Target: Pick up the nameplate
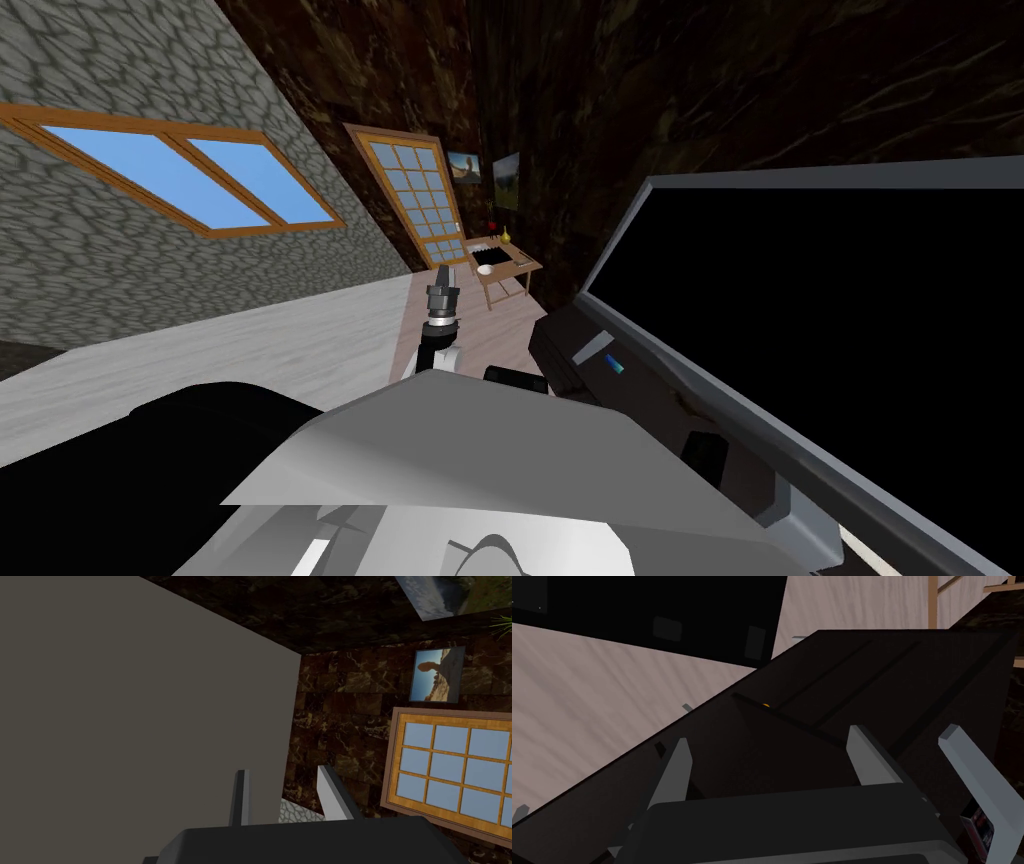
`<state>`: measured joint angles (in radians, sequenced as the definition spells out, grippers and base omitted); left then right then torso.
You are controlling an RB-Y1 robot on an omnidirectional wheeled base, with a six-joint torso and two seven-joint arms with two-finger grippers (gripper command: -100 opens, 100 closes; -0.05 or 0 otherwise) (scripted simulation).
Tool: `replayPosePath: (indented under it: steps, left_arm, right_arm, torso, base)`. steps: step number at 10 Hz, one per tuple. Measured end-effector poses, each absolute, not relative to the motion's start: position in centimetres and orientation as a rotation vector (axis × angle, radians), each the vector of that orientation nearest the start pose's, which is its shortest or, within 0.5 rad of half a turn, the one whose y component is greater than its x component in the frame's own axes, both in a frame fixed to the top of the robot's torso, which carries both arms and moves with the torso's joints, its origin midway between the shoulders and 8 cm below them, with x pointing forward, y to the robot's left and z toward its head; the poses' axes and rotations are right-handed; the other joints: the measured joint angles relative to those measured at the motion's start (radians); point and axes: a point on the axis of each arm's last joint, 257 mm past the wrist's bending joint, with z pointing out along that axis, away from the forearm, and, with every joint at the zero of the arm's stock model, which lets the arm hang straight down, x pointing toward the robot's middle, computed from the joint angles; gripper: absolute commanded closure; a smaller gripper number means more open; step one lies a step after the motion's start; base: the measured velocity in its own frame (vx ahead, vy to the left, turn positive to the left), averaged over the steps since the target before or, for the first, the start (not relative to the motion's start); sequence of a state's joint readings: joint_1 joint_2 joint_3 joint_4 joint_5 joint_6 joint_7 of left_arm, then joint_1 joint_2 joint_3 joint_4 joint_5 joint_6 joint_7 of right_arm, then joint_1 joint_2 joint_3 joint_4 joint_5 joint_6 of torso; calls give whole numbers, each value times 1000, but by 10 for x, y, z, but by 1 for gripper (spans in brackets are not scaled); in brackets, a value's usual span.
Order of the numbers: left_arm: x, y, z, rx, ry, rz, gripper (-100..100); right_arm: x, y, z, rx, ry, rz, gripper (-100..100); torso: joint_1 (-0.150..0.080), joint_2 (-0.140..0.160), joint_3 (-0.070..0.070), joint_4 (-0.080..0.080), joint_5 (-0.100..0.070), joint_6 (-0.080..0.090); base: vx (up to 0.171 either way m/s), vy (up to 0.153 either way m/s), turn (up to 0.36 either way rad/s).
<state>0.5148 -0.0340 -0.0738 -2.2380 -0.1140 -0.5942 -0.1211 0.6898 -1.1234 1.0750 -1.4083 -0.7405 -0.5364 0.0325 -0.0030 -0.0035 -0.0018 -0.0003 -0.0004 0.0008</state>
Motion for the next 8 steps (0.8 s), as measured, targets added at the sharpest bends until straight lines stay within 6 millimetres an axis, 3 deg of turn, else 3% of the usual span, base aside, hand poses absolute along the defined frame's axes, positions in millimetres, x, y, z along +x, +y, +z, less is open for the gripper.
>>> replayPosePath:
  steps: [5, 8]
  left_arm:
    - [340, 243, 19, -538, 654, -1200, 0]
    - [340, 243, 18, -538, 654, -1200, 0]
  right_arm:
    - [-121, -445, -491, 1715, 2497, 423, -100]
    - [-144, -498, -479, 1718, 2519, 254, -100]
  torso:
    - [0, -1, -1, 0, 0, 0]
    - [1, -1, -1, 0, 0, 1]
  base:
    - [23, -26, 227]
    - [26, -20, 229]
